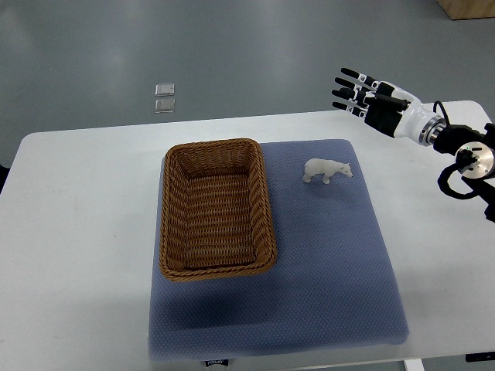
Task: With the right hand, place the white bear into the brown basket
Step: 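Move the right hand forward toward the white bear figurine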
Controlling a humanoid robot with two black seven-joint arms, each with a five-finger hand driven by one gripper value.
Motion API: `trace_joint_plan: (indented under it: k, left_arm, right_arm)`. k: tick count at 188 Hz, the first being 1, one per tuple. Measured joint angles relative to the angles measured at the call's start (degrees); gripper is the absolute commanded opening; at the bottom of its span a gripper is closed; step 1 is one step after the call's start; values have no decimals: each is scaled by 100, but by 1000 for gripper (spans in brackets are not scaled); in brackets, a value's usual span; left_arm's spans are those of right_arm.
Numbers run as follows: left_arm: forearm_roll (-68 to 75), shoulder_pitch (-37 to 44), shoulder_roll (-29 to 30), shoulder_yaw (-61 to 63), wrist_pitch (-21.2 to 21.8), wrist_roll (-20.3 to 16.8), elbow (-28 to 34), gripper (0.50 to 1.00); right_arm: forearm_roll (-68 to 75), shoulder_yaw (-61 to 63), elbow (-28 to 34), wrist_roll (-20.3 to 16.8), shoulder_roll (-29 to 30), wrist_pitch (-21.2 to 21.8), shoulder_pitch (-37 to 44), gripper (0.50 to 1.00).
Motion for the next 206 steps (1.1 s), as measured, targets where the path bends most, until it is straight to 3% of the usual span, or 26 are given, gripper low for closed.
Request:
trace_joint_plan:
  k: [141, 206]
  left_arm:
    - [0, -57, 0, 19, 0, 0, -19, 1000]
    - [0, -56, 0, 19, -2, 0, -19, 1000]
  right_arm:
    - [-760, -7, -26, 24, -11, -31, -5, 930]
    - [-1135, 14, -23, 65, -76, 197, 83, 928]
